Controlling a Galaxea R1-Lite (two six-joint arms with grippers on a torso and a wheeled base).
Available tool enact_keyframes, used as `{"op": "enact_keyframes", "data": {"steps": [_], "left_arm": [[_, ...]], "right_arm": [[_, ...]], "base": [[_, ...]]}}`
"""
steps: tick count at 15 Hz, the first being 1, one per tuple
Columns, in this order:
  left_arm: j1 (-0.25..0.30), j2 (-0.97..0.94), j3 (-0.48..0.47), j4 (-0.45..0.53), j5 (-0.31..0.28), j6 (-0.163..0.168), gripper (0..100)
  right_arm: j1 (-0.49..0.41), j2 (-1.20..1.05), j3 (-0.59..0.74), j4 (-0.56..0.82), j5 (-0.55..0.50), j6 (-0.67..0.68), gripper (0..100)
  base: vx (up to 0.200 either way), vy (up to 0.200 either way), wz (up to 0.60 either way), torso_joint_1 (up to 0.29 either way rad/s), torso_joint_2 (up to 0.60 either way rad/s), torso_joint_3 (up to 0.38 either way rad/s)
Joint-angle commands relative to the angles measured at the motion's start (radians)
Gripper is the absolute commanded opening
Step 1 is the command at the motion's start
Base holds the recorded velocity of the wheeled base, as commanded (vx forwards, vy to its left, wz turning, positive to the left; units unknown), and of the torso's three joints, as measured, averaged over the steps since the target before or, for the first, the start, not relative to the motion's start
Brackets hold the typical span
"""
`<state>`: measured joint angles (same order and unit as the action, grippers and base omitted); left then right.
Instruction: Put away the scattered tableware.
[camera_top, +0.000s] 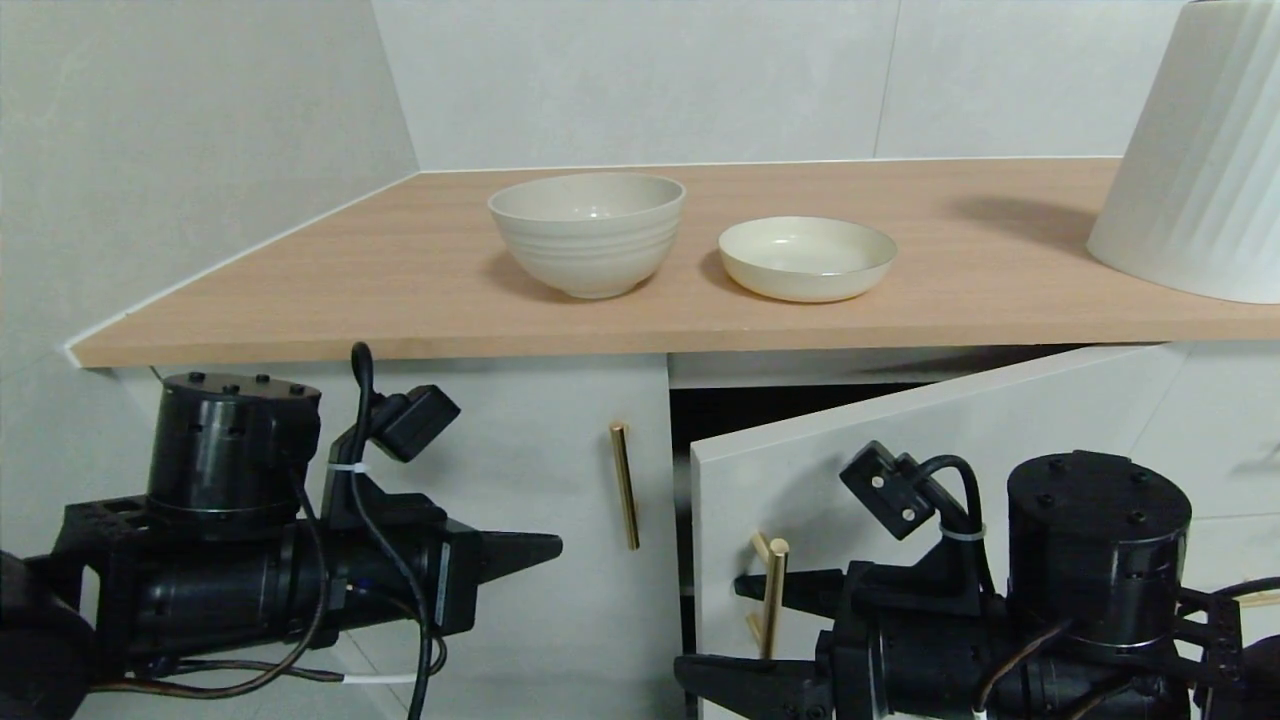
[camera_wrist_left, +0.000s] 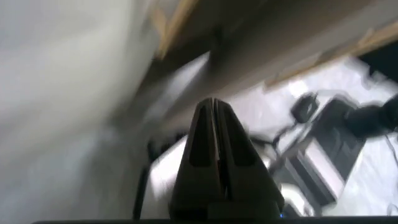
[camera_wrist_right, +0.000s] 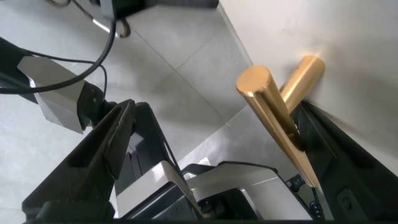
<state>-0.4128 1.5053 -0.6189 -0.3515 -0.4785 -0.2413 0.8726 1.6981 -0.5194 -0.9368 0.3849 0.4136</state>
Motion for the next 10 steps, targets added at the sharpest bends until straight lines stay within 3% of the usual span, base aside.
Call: {"op": "enact_keyframes", "data": {"steps": [1,4,5,6,8,9,10], "left_arm": [[-0.014,0.058,-0.030,-0.052,0.000,-0.006,0],[-0.070,0.128,-0.061,-0.136,0.000,-0.009,0],[-0.124,0.211,-0.061,-0.222,0.001,-0.003,0],[-0.144,0.265,-0.062,-0.287,0.006,-0.003,0],[-0.167,0.365,-0.051,-0.457,0.054,-0.003,0],[-0.169,0.380,-0.048,-0.492,0.069,-0.003,0],[-0.178,0.434,-0.018,-0.646,0.116,-0.007,0]], "right_arm": [[0.000,0.003,0.001,0.001,-0.001,0.001,100],[0.000,0.000,0.001,0.001,-0.006,0.001,100],[0.000,0.006,0.002,0.001,-0.020,0.001,100],[0.000,0.008,0.001,0.001,-0.027,0.001,100],[-0.003,0.005,-0.001,0.001,-0.043,0.001,100],[-0.003,0.003,-0.001,0.001,-0.047,0.001,100],[-0.003,0.000,-0.001,0.001,-0.057,0.001,100]], "base": [[0.000,0.000,0.00,0.000,0.00,0.000],[0.000,0.000,0.00,0.000,0.00,0.000],[0.000,0.000,0.00,0.000,0.00,0.000],[0.000,0.000,0.00,0.000,0.00,0.000],[0.000,0.000,0.00,0.000,0.00,0.000],[0.000,0.000,0.00,0.000,0.00,0.000],[0.000,0.000,0.00,0.000,0.00,0.000]]}}
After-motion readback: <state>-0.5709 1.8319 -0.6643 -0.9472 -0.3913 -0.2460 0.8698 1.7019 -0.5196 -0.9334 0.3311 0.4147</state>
